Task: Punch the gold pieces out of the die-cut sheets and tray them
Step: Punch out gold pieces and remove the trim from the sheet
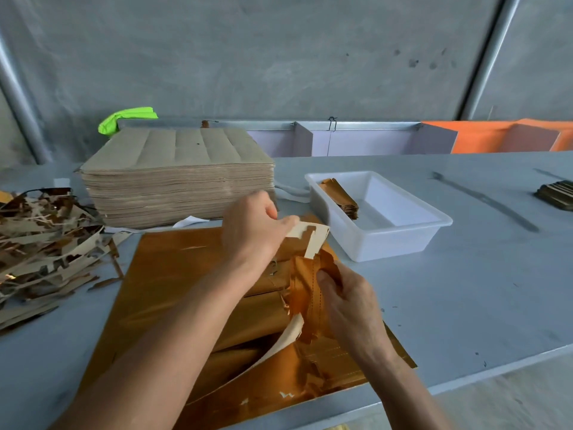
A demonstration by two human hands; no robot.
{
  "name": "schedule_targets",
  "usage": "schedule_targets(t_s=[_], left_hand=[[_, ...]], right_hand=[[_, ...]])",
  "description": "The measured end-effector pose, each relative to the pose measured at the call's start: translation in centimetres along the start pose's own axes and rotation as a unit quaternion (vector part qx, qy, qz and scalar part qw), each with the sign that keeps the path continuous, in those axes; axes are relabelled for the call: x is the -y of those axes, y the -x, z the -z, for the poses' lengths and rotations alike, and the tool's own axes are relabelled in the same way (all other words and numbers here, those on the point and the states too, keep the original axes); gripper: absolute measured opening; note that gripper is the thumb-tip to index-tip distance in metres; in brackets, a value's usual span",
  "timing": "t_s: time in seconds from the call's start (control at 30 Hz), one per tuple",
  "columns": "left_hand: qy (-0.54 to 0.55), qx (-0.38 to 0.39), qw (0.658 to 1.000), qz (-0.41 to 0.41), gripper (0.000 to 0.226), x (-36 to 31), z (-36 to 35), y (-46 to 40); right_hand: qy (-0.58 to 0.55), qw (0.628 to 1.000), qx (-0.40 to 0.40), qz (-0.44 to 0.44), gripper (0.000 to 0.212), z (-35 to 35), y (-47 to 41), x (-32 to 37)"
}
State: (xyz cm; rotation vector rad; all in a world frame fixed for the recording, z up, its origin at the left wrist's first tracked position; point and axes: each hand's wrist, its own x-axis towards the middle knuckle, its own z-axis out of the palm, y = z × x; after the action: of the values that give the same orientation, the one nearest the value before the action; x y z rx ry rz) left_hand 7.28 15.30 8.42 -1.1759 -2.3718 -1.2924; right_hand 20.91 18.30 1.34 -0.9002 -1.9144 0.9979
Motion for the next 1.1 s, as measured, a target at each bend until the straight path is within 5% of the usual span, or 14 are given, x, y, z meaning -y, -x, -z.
schedule_targets(t_s=[0.07,0.23,0.4,0.63,0.77,0.87,1.1], left_hand=[[0.018,-0.006,1.000,0.020,0.025,0.5,-0.1,-0.4],[0.000,0.169,0.985,0.033,0.009,2.7,0.2,-0.5],[0.004,0.143,0.987,0.072,0.017,4.3,1.0,-0.1],[0.146,0.127,0.972,0.133,0.015,3.4,-0.6,1.6],[0.136,0.126,0.969,0.164,0.007,4.0,-4.4,6.4],[0.180,0.149,0.944,0.235,0.005,5.2,-6.0,8.6],[0.191,0.170,0.933,0.253,0.010,5.9,-6.2,8.3]], right_hand=[[0.006,1.000,-0.020,-0.005,0.025,0.1,0.1,-0.3],[-0.115,0.975,-0.133,-0.139,0.021,2.1,-0.7,-1.6],[-0.095,0.955,-0.240,-0.146,0.033,3.5,-2.4,-2.6],[-0.090,0.964,-0.198,-0.152,0.034,0.7,-2.2,-2.5],[-0.063,0.970,-0.180,-0.150,0.033,-0.1,-1.6,-2.5],[-0.011,0.977,-0.178,-0.114,0.038,0.8,-1.2,-3.0],[0.189,0.962,-0.199,0.016,0.025,5.9,-2.4,-2.8]])
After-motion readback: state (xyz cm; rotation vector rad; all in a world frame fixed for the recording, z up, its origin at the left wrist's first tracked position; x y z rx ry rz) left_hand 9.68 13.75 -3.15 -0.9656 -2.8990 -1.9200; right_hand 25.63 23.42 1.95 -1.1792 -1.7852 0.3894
